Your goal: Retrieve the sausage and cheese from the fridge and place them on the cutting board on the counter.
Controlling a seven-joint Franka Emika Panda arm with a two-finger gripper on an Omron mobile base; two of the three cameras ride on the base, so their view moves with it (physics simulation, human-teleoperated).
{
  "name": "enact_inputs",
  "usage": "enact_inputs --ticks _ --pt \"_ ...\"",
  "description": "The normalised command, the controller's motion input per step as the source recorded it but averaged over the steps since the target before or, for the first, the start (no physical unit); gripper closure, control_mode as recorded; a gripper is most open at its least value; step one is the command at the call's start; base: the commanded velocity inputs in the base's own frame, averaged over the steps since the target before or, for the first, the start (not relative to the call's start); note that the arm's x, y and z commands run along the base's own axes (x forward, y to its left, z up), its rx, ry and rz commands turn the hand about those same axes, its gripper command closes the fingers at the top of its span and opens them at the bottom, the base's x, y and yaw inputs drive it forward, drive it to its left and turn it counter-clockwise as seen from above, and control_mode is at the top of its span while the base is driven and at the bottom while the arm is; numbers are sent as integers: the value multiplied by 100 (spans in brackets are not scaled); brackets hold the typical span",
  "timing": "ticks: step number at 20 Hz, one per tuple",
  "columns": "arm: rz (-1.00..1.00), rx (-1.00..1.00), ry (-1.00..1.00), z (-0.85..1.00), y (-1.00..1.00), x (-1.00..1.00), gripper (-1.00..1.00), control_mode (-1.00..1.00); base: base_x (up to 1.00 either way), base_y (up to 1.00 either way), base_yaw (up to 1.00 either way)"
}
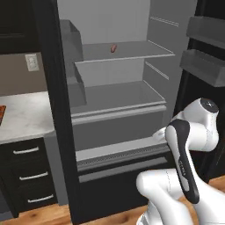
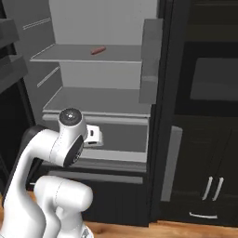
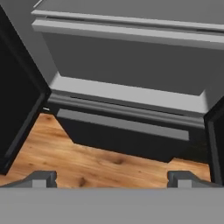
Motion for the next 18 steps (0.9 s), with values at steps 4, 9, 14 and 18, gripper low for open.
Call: enact_inputs --ticks 4,9,14,18 --pt "0 0 0 0 0 0 -100 100 57 -27 18" --pt "0 0 0 0 0 0 -100 100 54 -13 0" --pt "0 0 0 0 0 0 -100 100 39 0 0" --pt "0 0 0 0 0 0 -100 100 22 1 0"
